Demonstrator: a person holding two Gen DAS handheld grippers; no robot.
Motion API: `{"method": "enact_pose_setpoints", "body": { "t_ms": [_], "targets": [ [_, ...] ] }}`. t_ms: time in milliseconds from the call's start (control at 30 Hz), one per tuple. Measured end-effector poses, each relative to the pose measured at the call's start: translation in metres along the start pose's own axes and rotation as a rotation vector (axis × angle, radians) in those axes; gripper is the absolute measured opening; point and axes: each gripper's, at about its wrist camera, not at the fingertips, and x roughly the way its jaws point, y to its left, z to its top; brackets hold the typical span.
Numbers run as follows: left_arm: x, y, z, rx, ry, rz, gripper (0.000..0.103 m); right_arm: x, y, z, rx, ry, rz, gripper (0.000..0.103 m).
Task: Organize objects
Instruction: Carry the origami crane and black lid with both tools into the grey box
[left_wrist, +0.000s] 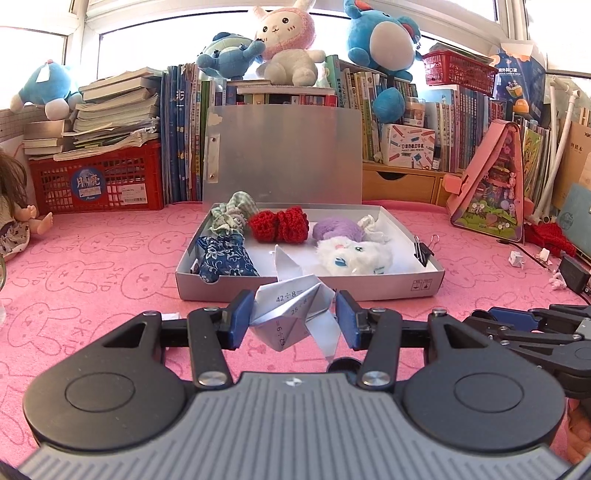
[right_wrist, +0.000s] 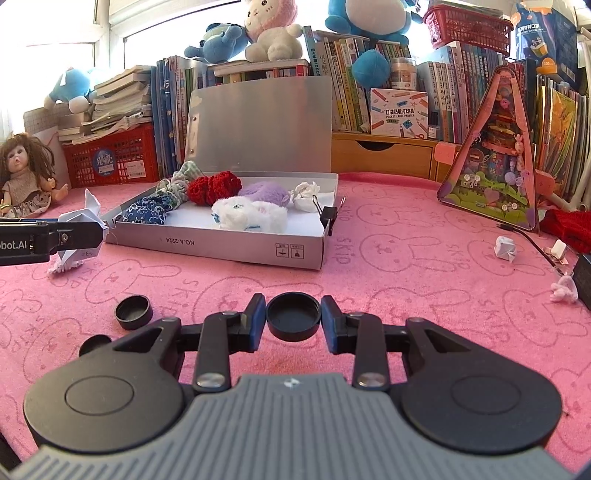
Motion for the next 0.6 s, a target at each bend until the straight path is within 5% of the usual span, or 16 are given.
{"method": "enact_pose_setpoints", "body": {
  "t_ms": [600],
  "targets": [
    [0.07,0.037,0.054,-0.064,0.015,-0.016,0.055,0.034,-0.01,0.062,0.075,-0.031,0.004,0.037]
  ]
}}
